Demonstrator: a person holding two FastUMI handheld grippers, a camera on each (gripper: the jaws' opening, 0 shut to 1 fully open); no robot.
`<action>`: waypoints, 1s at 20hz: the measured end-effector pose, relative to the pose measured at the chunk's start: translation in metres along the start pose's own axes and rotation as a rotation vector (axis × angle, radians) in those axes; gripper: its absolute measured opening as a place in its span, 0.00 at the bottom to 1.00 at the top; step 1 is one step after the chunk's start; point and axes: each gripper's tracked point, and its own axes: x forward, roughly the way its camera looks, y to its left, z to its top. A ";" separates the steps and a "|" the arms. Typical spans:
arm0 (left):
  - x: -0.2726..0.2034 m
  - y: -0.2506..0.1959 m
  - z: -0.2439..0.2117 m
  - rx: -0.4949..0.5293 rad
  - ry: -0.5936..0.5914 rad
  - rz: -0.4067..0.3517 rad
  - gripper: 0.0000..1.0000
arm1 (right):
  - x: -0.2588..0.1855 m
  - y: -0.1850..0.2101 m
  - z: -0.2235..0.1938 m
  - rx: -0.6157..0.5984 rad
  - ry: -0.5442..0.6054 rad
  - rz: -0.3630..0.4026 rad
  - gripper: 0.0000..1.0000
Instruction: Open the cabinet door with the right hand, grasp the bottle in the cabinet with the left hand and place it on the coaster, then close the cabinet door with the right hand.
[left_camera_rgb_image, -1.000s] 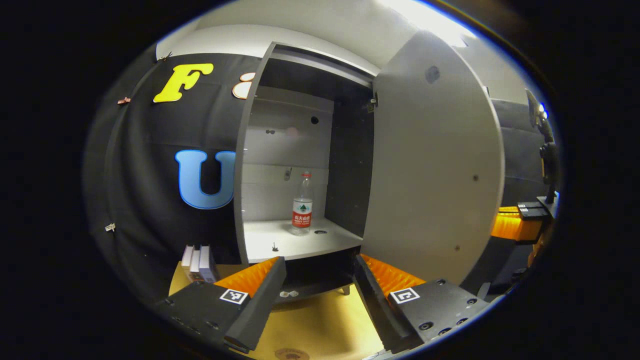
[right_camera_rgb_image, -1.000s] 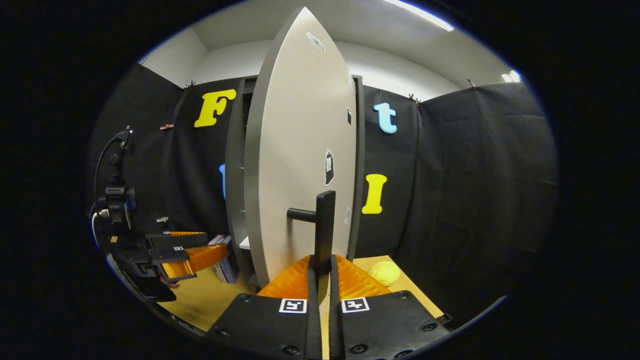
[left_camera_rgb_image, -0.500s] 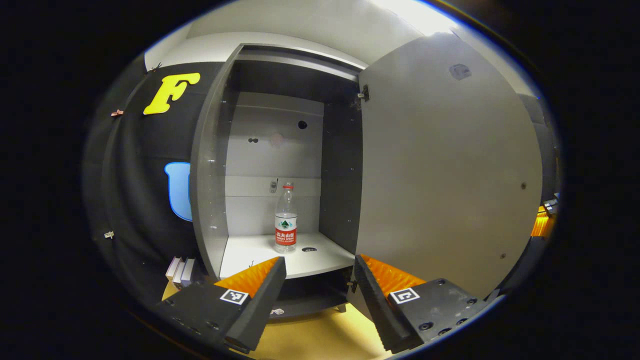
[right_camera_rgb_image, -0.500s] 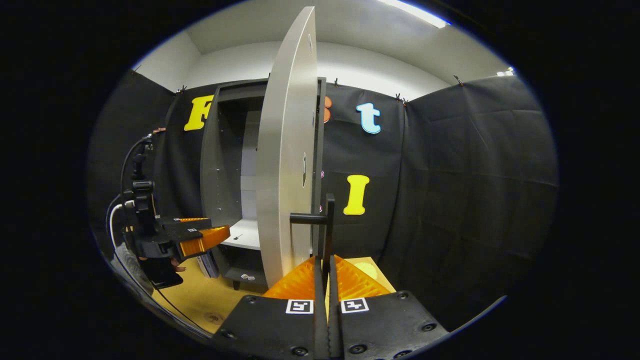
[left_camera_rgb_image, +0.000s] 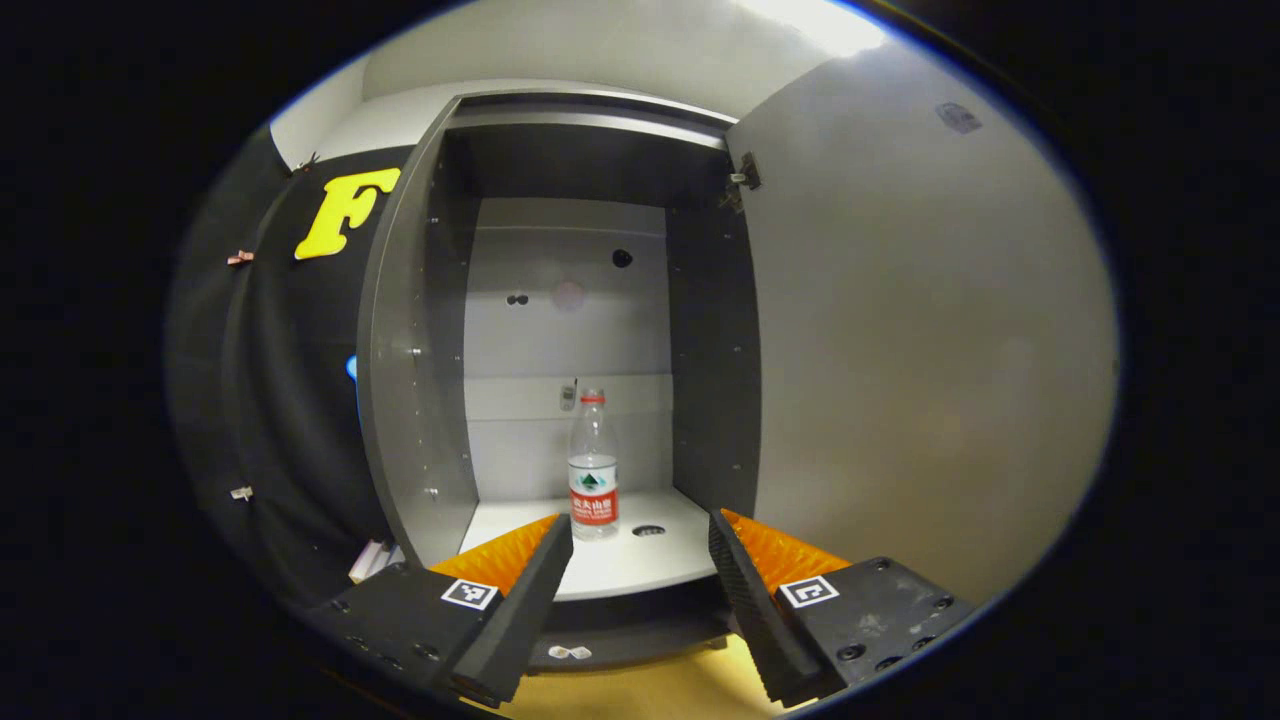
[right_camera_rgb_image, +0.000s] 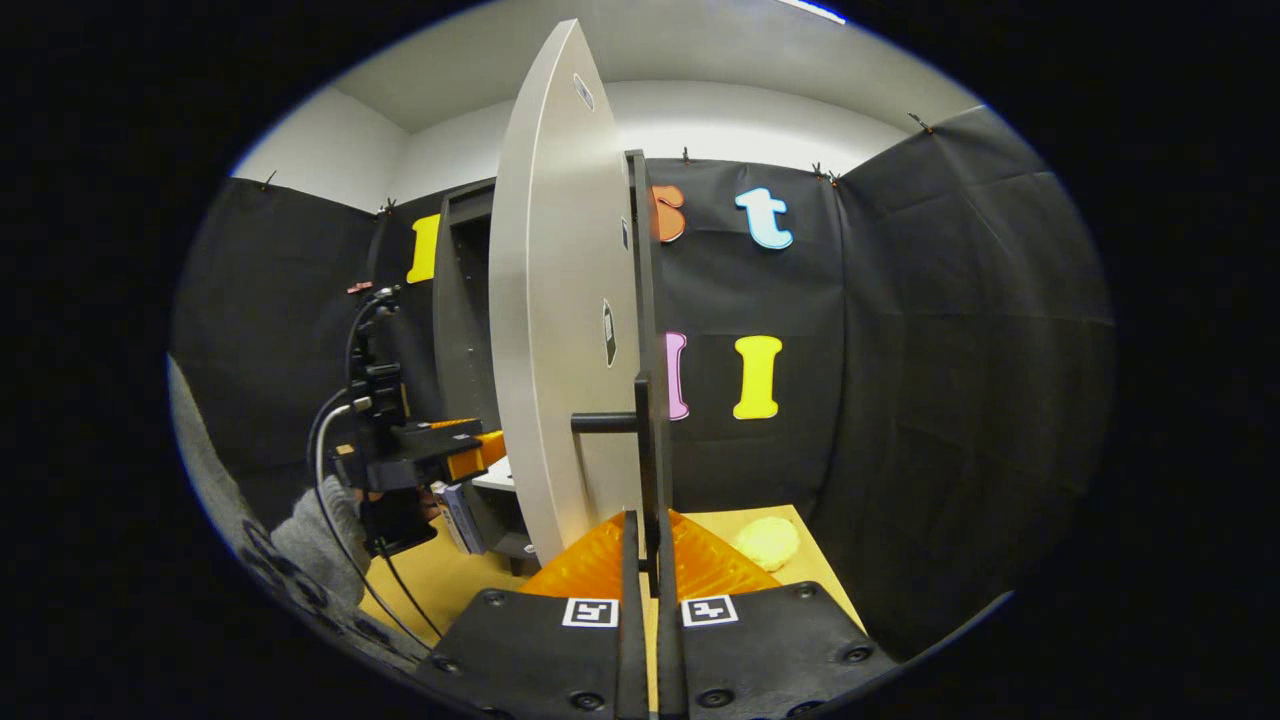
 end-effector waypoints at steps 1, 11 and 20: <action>0.012 0.005 0.002 0.006 -0.010 0.016 0.86 | -0.002 0.000 -0.001 0.011 0.005 0.012 0.08; 0.136 0.022 -0.031 0.085 0.030 0.084 0.87 | -0.035 -0.038 0.010 0.123 -0.038 -0.067 0.06; 0.205 0.052 -0.048 0.067 0.040 0.144 0.88 | -0.010 -0.104 0.009 0.157 -0.018 -0.264 0.05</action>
